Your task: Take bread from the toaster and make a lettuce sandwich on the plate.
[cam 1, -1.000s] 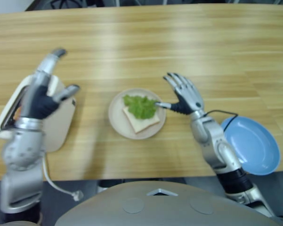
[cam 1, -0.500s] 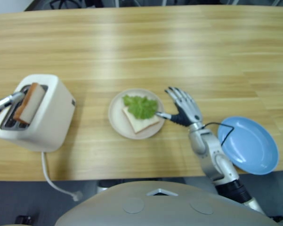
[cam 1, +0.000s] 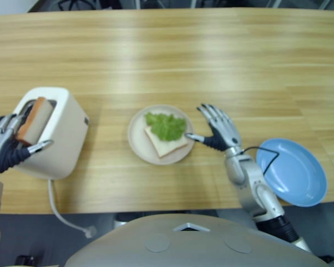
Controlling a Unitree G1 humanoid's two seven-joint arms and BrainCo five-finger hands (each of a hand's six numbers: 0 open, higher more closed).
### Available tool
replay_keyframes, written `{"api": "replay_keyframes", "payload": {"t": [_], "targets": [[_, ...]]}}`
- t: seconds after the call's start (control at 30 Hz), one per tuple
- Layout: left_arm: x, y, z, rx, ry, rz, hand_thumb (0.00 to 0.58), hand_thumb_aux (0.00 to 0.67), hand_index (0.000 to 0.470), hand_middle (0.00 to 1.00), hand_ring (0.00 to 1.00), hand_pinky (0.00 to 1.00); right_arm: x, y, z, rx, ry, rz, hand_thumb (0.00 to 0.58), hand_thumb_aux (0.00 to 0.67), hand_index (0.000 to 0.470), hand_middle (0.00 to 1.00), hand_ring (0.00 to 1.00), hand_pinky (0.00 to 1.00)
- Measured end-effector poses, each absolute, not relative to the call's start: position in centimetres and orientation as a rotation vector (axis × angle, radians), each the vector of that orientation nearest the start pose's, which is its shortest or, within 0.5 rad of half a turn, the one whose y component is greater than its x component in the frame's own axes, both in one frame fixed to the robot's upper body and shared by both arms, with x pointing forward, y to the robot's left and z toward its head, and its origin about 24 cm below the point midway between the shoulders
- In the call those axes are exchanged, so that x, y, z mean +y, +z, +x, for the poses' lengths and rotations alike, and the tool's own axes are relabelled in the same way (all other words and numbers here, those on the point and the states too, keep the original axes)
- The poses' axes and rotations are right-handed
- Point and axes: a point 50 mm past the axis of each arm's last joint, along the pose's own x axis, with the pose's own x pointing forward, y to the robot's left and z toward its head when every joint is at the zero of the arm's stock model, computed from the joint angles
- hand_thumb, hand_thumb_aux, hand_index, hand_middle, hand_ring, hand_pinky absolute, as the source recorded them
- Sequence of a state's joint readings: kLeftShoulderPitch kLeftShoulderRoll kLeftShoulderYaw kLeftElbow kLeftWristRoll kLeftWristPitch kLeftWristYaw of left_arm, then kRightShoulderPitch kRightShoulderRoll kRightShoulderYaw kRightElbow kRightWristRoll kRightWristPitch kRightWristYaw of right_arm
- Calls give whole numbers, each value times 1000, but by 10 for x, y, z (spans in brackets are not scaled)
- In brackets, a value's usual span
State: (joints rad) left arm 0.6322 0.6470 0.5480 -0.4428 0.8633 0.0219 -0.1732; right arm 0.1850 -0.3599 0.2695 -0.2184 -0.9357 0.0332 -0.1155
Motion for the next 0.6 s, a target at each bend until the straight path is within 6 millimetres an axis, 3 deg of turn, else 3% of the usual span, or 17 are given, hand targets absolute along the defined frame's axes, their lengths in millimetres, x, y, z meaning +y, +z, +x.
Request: {"api": "replay_keyframes", "payload": {"t": [0.07, 0.1, 0.13, 0.2, 0.23, 0.27, 0.6], "targets": [[329, 126, 131, 326, 162, 1684, 144, 89, 61, 0, 0, 0, -153, 46, 209, -159, 154, -1224, 0, 0, 0, 0, 0, 0], [329, 126, 131, 321, 162, 1682, 322, 223, 153, 0, 0, 0, -154, 46, 209, -160, 153, -1222, 0, 0, 0, 0, 0, 0], [330, 125, 131, 323, 164, 1681, 452, 355, 244, 20, 20, 20, -154, 47, 209, -162, 152, -1219, 0, 0, 0, 0, 0, 0], [330, 124, 131, 320, 173, 1673, 452, 355, 244, 20, 20, 20, -155, 48, 208, -163, 146, -1217, 0, 0, 0, 0, 0, 0], [330, 125, 131, 311, 183, 1659, 580, 670, 460, 812, 812, 812, -156, 48, 208, -160, 145, -1218, 0, 0, 0, 0, 0, 0], [330, 126, 132, 297, 202, 1637, 580, 670, 460, 1000, 1000, 1000, -156, 48, 208, -158, 146, -1218, 0, 0, 0, 0, 0, 0], [332, 151, 128, 144, 413, 1551, 580, 670, 460, 1000, 1000, 1000, -156, 44, 204, -140, 151, -1216, 0, 0, 0, 0, 0, 0]]}}
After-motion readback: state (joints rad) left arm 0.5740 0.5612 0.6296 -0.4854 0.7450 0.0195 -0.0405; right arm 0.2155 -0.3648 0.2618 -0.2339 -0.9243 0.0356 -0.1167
